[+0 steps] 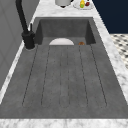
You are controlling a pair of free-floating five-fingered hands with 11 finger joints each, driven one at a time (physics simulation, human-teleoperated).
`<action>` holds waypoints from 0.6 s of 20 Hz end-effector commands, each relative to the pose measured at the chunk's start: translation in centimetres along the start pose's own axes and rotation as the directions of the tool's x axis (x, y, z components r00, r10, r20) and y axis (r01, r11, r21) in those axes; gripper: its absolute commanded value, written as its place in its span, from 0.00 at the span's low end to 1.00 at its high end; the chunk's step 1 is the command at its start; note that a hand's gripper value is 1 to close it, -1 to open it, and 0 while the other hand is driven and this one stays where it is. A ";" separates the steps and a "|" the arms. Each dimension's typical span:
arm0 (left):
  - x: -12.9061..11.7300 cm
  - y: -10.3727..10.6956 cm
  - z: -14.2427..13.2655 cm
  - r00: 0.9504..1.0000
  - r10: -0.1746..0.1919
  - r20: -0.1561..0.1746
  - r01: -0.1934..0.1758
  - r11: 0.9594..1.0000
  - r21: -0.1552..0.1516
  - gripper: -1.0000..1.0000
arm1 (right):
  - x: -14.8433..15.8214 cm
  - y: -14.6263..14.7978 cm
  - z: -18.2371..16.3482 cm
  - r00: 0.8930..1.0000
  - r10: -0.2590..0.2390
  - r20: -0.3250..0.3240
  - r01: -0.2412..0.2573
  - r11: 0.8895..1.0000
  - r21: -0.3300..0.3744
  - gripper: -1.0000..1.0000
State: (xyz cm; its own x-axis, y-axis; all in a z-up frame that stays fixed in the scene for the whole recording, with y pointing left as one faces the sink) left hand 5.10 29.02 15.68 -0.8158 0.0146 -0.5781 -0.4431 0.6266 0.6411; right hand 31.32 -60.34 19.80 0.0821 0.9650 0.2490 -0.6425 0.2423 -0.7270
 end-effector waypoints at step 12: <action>0.0 0.0 0.0 1.000 0.000 0.000 0.000 1.000 0.000 0.50 | 9.9 4.0 0.9 1.000 0.031 -0.004 -0.031 0.992 -0.122 0.00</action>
State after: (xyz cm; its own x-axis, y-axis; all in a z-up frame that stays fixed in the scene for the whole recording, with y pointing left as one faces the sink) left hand 5.10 29.02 15.68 -0.8158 0.0146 -0.5781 -0.4431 0.6266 0.6411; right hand 29.64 -51.48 19.90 0.0848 0.9669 0.2408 -0.6008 0.2424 -0.7618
